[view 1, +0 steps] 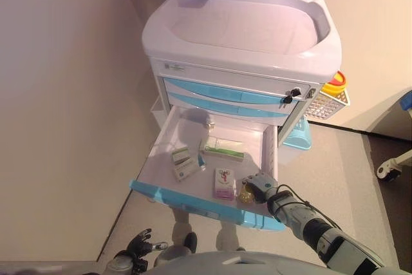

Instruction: Open the drawer and pick up the medicine

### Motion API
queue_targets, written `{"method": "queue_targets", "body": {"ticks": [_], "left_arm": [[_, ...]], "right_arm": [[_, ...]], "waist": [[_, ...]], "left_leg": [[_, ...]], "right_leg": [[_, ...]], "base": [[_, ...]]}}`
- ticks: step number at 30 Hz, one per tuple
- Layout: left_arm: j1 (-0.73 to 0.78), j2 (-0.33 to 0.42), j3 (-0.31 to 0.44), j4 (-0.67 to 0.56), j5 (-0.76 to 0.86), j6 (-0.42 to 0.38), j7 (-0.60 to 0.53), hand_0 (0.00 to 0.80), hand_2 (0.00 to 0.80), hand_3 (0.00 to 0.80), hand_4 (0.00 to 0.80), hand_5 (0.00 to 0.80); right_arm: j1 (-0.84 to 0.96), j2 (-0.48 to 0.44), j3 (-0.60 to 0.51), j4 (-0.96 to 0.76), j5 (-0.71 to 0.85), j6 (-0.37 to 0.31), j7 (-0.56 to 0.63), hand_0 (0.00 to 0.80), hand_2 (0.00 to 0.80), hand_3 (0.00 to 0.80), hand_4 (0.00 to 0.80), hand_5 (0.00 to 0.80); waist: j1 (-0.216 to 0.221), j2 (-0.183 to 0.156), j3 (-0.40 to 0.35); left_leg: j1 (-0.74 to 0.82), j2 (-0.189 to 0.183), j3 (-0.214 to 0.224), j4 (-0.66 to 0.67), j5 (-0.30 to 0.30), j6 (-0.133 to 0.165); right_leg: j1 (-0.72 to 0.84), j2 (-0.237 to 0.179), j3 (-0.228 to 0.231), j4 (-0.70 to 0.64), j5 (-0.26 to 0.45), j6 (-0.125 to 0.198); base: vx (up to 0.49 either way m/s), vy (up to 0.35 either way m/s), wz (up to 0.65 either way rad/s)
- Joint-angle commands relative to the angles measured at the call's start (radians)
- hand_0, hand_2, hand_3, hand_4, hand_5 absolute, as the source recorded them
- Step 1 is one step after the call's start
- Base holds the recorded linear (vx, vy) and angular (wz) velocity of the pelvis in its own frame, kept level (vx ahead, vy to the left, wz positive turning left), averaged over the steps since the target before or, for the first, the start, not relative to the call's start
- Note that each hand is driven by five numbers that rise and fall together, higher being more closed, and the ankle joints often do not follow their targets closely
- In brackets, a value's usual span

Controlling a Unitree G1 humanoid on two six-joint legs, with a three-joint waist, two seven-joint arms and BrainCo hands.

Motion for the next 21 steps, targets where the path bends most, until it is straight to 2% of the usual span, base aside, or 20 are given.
{"method": "queue_targets", "body": {"ticks": [1,6,11,17,20,21], "left_arm": [[-0.049,-0.014,-0.049,0.065,0.022,-0.029,-0.002,0.000,0.000,0.000,0.000,0.000],[-0.049,-0.016,-0.047,0.062,0.021,-0.025,-0.001,0.000,0.000,0.000,0.000,0.000],[-0.047,-0.008,-0.027,0.054,0.018,-0.020,-0.005,0.000,0.000,0.000,0.000,0.000],[-0.034,0.009,0.007,0.027,0.005,-0.005,-0.008,0.000,0.000,0.000,0.000,0.000],[-0.025,0.017,0.029,0.021,0.005,-0.002,-0.010,0.000,0.000,0.000,0.000,0.000],[-0.020,0.019,0.036,0.021,0.002,-0.004,-0.011,0.000,0.000,0.000,0.000,0.000]], "right_arm": [[-0.029,0.023,-0.004,0.001,-0.001,0.004,-0.029,0.800,0.800,0.800,0.800,0.800],[-0.034,0.015,-0.005,-0.032,0.017,0.005,-0.004,0.800,0.800,0.800,0.800,0.800],[-0.049,-0.034,-0.025,-0.162,0.062,-0.014,0.069,0.800,0.800,0.800,0.800,0.800],[-0.058,-0.181,-0.078,-0.464,0.195,-0.047,0.226,0.800,0.800,0.800,0.800,0.800],[-0.057,-0.262,-0.137,-0.599,0.259,-0.079,0.310,0.800,0.800,0.800,0.800,0.800],[-0.058,-0.295,-0.171,-0.661,0.313,-0.077,0.371,0.800,0.800,0.800,0.800,0.800]], "waist": [[0.033,-0.034,0.019],[0.031,-0.037,0.021],[0.020,-0.045,0.023],[-0.005,-0.059,0.028],[-0.022,-0.066,0.027],[-0.030,-0.069,0.026]], "left_leg": [[0.037,-0.050,0.007,0.012,-0.104,0.039],[0.037,-0.050,0.009,0.013,-0.104,0.039],[0.039,-0.047,0.016,0.012,-0.104,0.038],[0.042,-0.039,0.038,0.008,-0.104,0.036],[0.044,-0.034,0.051,0.004,-0.104,0.036],[0.044,-0.032,0.056,0.004,-0.104,0.037]], "right_leg": [[-0.013,-0.023,0.028,0.083,-0.030,0.029],[-0.012,-0.023,0.031,0.081,-0.029,0.028],[-0.014,-0.020,0.039,0.083,-0.025,0.028],[-0.019,-0.016,0.059,0.085,-0.018,0.031],[-0.023,-0.013,0.073,0.085,-0.015,0.032],[-0.026,-0.011,0.079,0.085,-0.013,0.032]], "base": [[0.000,0.000,0.00],[0.000,0.000,0.00],[0.000,0.000,0.00],[-0.002,0.001,-0.01],[-0.019,0.005,-0.10],[-0.015,0.010,-0.15]]}}
